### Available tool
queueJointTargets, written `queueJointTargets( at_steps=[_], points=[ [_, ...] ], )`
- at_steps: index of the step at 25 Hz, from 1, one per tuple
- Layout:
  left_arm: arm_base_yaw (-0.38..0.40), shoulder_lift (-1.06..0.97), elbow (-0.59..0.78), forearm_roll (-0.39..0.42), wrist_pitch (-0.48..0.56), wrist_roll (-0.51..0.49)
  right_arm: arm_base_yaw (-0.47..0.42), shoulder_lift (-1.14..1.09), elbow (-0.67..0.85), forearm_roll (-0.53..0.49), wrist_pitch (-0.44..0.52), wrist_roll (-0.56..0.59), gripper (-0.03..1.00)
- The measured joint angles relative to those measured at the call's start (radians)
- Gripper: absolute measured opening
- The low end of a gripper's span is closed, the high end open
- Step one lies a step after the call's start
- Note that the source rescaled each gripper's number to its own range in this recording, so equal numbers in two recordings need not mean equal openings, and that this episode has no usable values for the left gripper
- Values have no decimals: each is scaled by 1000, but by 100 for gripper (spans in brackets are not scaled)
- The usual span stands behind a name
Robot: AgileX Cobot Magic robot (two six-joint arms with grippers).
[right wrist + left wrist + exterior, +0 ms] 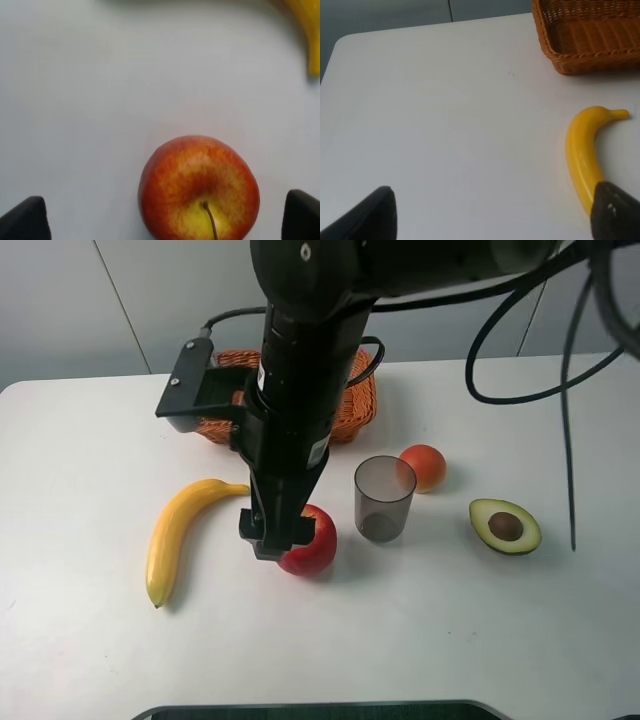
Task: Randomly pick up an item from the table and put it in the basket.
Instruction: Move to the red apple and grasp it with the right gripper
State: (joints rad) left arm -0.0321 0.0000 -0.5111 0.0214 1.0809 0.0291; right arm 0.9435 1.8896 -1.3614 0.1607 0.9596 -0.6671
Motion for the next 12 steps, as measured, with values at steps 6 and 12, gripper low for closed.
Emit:
queueJointTargets(
  at_steps=[6, 12],
  points=[
    [0, 0, 0, 0, 0, 0, -28, 88, -9, -41, -2, 0, 100],
    [0, 0, 0, 0, 0, 0, -55, 120, -9, -50, -23, 9, 100]
  ],
)
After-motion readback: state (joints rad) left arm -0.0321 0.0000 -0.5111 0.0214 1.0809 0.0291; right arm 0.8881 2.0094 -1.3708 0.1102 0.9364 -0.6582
